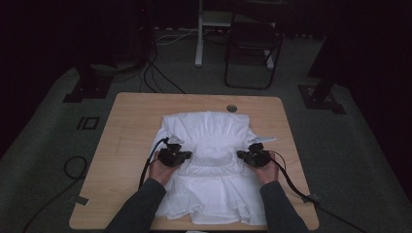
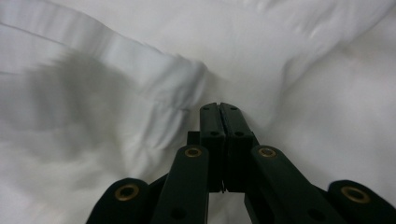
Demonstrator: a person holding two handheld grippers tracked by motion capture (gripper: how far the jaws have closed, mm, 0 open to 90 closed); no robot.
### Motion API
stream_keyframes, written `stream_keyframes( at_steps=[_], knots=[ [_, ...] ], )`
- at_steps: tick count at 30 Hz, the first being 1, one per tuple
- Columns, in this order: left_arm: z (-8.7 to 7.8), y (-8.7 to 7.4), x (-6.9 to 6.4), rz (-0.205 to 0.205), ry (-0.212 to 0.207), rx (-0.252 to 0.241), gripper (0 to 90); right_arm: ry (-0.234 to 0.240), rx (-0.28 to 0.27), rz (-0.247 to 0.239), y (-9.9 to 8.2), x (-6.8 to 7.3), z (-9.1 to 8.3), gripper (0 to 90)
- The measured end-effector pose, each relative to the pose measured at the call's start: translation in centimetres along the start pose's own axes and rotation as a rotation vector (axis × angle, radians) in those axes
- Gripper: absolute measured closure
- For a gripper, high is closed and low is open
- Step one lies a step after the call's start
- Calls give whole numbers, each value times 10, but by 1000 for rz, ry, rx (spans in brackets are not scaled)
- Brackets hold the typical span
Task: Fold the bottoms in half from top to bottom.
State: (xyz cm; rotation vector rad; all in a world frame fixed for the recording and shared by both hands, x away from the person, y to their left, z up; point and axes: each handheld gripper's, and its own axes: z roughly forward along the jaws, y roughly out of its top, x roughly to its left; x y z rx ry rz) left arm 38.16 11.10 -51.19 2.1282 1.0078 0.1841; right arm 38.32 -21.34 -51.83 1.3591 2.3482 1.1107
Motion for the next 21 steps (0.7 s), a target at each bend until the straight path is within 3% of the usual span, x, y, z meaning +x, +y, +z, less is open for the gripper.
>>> stream_keyframes(
  at_steps=[2, 5, 7, 9, 11, 13, 16, 18, 21],
  knots=[
    [12, -1, -1, 14, -2, 18, 893, 30, 19, 10, -2, -1, 11, 882],
    [16, -4, -5, 14, -19, 15, 882, 103, -14, -11, -4, 5, 11, 870],
    [9, -7, -11, 27, -45, 0, 867, 137, -35, -58, -5, 11, 1, 857],
    [-2, -13, -19, 50, -101, -10, 852, 191, -55, -108, -9, 17, -10, 850],
    [-13, -21, -30, 106, -154, -21, 832, 257, -65, -159, -17, 25, -21, 829],
    [-22, -27, -37, 127, -154, -37, 805, 301, -73, -216, -26, 31, -32, 804],
    [-28, -26, -37, 126, -135, -54, 786, 269, -98, -234, -31, 36, -42, 760],
    [-28, -25, -37, 114, -140, -66, 779, 270, -114, -223, -29, 36, -42, 740],
    [-23, -26, -41, 133, -139, -49, 769, 290, -96, -235, -29, 43, -36, 732]
  ],
)
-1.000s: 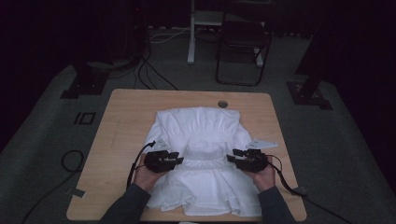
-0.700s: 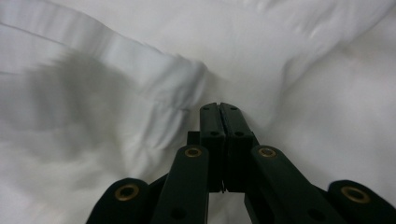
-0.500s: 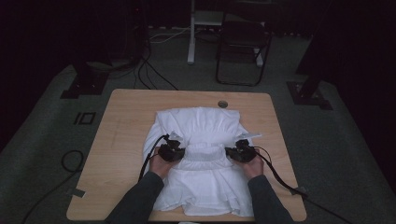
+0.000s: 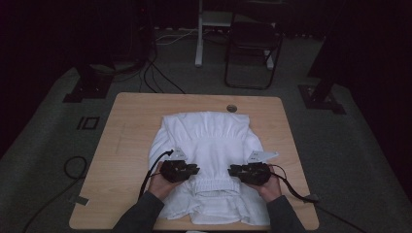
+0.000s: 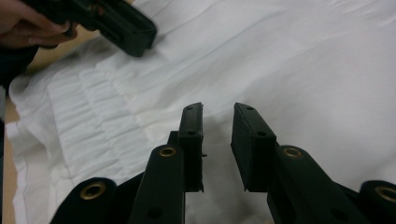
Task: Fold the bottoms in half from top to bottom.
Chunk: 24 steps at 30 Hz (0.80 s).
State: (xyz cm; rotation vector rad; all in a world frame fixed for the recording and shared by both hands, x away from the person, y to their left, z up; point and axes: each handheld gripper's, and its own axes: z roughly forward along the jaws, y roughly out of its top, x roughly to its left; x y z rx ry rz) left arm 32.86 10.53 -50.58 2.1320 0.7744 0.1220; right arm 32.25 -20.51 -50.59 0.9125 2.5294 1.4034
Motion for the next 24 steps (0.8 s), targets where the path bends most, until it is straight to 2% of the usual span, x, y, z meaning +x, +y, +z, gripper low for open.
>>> stream_keyframes(
  at_steps=[3, 6, 8, 10, 12, 14, 17, 18, 20, 22, 24],
  knots=[
    [7, -7, -2, 3, 13, 36, 756, 12, 58, -15, -7, 6, 13, 759],
    [11, -14, -1, -22, 16, 52, 733, 25, 150, -34, -16, 10, 23, 791],
    [7, -13, 0, -21, 20, 38, 710, 47, 156, -34, -17, 11, 22, 778],
    [0, -7, 2, -8, 47, 10, 677, 36, 139, -46, -12, 9, 18, 708],
    [-6, 3, 6, -9, 91, -31, 641, -19, 95, -54, -3, 5, 13, 614],
    [-8, 14, 15, -12, 138, -81, 595, -87, 47, -46, 8, -5, 11, 569],
    [-3, 27, 32, -29, 201, -104, 569, -193, -7, 24, 24, -30, 15, 506],
    [1, 30, 39, -43, 209, -102, 569, -218, -27, 48, 28, -38, 18, 485],
    [11, 32, 51, -70, 235, -92, 568, -261, -35, 96, 35, -54, 28, 458],
    [22, 30, 62, -101, 241, -59, 569, -289, -22, 123, 37, -66, 41, 422],
    [34, 22, 67, -123, 238, -24, 569, -309, 16, 139, 36, -73, 54, 412]
  ],
)
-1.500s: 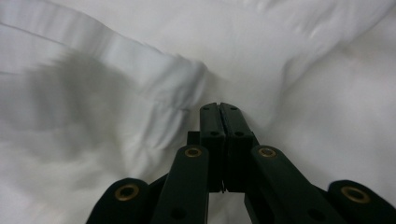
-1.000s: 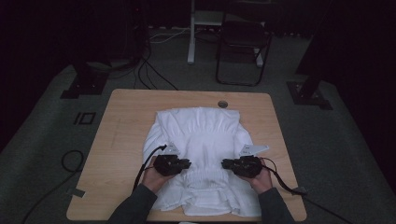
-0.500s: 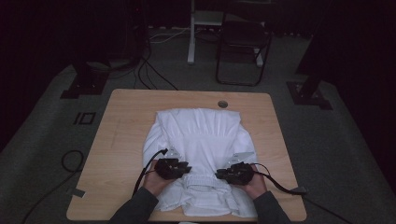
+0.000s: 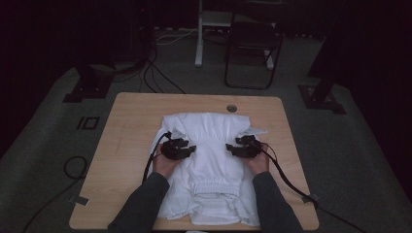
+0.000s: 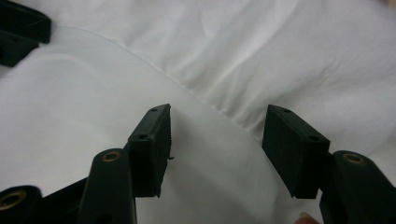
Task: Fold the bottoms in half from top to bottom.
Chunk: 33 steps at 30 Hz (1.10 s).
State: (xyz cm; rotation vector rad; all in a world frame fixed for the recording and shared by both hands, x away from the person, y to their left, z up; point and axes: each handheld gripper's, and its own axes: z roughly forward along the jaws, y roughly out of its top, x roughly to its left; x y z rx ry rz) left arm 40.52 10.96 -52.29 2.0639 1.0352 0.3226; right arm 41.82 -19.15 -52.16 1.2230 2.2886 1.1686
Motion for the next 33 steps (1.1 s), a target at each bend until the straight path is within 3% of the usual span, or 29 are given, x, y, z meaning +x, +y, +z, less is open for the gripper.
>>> stream_keyframes(
  at_steps=[3, 6, 12, 16, 21, 22, 25, 28, 29, 30, 33],
  knots=[
    [7, -12, 0, 15, 1, 11, 569, -12, 47, 4, -8, 1, 15, 410],
    [3, -18, 2, 3, -14, -1, 569, -27, 37, -16, -14, 5, 17, 409],
    [-11, -35, -7, 23, -28, -15, 568, -59, 16, -51, -31, 26, 6, 411],
    [-27, -51, -17, 20, -31, -16, 567, -50, 16, -56, -41, 41, -2, 411],
    [-50, -59, -17, -5, -83, -9, 553, -31, 21, -68, -55, 63, -16, 410],
    [-56, -57, -15, -5, -76, -18, 543, -30, 21, -80, -58, 67, -19, 411],
    [-75, -41, -2, 3, 1, -82, 491, -28, 19, -86, -62, 71, -22, 410],
    [-84, -19, 21, -34, 93, -143, 462, -6, 16, -66, -62, 67, -22, 415],
    [-84, -19, 21, -34, 93, -143, 452, -6, 16, -66, -62, 67, -22, 415],
    [-77, -2, 43, -78, 174, -147, 452, 0, 14, -58, -62, 66, -23, 417],
    [-53, 12, 67, -129, 237, -98, 381, 2, 14, -56, -62, 66, -23, 418]
  ],
)
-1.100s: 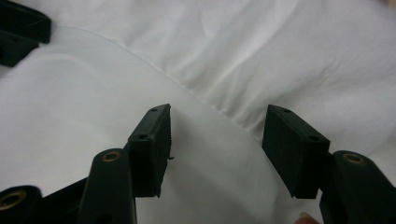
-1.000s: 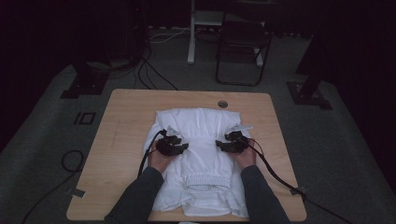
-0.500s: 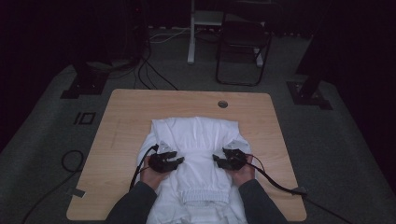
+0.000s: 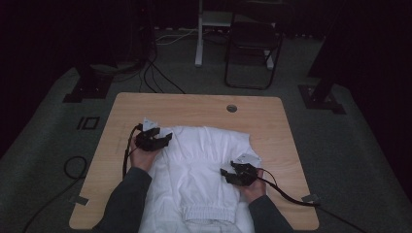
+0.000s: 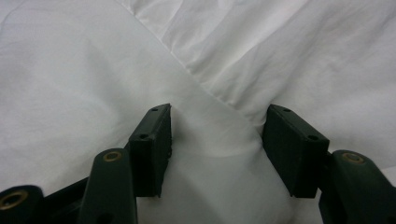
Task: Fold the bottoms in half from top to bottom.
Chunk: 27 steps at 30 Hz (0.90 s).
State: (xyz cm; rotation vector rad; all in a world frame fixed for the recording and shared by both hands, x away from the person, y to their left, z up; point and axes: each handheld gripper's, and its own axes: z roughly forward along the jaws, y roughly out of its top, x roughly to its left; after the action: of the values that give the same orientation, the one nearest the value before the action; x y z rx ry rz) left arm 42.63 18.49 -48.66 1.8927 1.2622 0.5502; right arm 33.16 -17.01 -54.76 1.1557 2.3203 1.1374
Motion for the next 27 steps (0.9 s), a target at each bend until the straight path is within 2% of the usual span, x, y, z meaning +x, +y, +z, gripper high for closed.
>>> stream_keyframes(
  at_steps=[1, 2, 3, 6, 8, 10, 13, 16, 20, 21, 22, 24, 26, 27],
  knots=[
    [11, 2, 5, -19, 16, 28, 367, -2, 0, -1, 0, 0, 0, 418],
    [11, 2, 5, -19, 16, 28, 359, -2, 0, -1, 0, 0, 0, 418],
    [31, 0, 13, -56, 28, 85, 359, -2, 2, -1, 0, 0, 0, 418],
    [49, -7, 22, -89, 43, 135, 342, -1, 1, 0, 0, 0, 0, 418],
    [53, -13, 26, -94, 46, 150, 341, -1, 1, -1, 0, 0, 0, 418],
    [55, -17, 32, -112, 15, 146, 342, -1, 1, -1, 0, 0, 0, 418],
    [52, -20, 37, -109, 2, 138, 377, -2, 1, -2, 0, 0, 0, 419],
    [52, -19, 37, -78, 7, 147, 396, -3, 1, -5, 0, 0, 0, 419],
    [52, -19, 35, -72, 20, 147, 422, -3, 1, -5, 0, 0, 0, 419],
    [52, -20, 34, -74, -11, 143, 422, -2, 2, -5, 0, 0, 0, 418],
    [52, -20, 33, -76, -21, 145, 561, 2, 1, -1, 0, 0, 0, 419],
    [52, -20, 33, -89, -48, 148, 681, 17, 6, -6, 1, -2, -1, 430],
    [52, -20, 33, -95, -59, 149, 757, 34, 15, -1, 2, -5, -2, 458],
    [52, -21, 35, -112, -78, 149, 757, 55, 19, 16, 6, -10, -4, 494]
  ],
)
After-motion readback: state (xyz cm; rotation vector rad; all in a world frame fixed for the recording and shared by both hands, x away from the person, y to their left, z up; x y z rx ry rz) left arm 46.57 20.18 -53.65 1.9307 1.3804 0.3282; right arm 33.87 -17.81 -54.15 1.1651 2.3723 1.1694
